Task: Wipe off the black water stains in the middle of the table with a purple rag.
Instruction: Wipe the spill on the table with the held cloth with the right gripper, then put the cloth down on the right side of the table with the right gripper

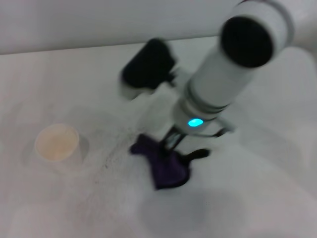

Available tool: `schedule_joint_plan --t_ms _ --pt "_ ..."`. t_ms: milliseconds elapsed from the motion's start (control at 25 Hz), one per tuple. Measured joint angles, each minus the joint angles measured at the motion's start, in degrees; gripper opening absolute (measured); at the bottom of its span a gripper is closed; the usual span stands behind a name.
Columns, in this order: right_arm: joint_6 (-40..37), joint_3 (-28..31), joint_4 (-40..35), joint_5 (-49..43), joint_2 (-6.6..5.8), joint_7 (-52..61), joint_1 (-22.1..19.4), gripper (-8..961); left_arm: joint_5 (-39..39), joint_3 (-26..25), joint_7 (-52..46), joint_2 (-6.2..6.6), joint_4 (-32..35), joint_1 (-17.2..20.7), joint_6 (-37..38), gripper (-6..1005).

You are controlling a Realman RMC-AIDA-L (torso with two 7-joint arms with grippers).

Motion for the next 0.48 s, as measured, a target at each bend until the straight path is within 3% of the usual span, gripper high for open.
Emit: schedule_joint_plan --t_ms 200,480 --pt "8.3 15.5 -5.8 -11.9 -0.29 -4.2 -8.9 94 -0.1 -1.5 -0.1 -0.14 -0.5 -0.3 0.3 880" --pt "11.5 28.2 -5.0 -18.4 -0.37 -11.1 -13.3 94 -0.1 -2.8 -0.2 -0.77 -0.1 -0.9 2.5 879"
